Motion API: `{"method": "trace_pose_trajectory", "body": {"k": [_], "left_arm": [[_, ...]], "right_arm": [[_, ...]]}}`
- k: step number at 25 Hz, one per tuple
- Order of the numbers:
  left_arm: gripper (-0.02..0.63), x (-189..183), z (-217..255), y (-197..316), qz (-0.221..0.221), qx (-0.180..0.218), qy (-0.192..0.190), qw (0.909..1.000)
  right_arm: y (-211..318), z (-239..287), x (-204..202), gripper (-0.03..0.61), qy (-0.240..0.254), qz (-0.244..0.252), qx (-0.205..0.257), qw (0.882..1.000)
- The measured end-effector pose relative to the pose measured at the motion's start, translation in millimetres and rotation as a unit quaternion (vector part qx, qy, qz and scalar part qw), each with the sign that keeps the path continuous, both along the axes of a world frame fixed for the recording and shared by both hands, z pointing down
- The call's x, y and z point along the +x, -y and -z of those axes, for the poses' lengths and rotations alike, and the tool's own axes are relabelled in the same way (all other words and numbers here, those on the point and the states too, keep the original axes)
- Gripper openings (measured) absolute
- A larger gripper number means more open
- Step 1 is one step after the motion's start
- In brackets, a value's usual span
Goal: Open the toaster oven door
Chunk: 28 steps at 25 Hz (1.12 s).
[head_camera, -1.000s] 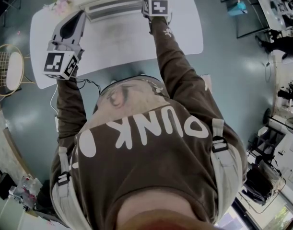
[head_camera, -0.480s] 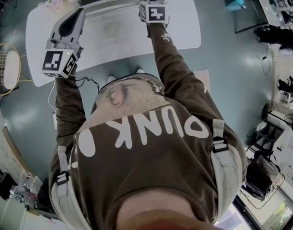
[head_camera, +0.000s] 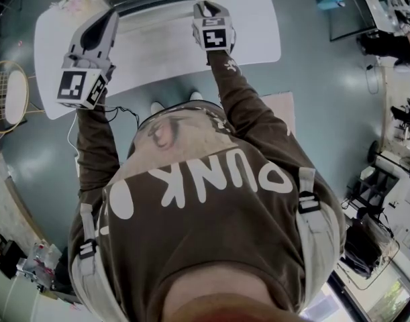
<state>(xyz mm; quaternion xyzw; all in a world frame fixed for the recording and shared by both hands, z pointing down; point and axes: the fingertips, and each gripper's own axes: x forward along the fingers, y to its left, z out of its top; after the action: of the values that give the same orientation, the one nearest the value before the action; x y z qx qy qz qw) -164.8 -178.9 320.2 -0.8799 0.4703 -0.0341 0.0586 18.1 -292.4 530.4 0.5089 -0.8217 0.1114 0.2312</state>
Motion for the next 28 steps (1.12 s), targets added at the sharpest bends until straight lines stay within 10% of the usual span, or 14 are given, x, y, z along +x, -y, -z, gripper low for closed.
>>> {"method": "trace_pose_trajectory", "body": {"k": [28], "left_arm": [[0.003, 9, 1, -2, -0.007, -0.003, 0.004, 1.0000]], "right_arm": [[-72, -63, 11, 0.095, -0.029, 0.017, -0.013, 0.999]]}}
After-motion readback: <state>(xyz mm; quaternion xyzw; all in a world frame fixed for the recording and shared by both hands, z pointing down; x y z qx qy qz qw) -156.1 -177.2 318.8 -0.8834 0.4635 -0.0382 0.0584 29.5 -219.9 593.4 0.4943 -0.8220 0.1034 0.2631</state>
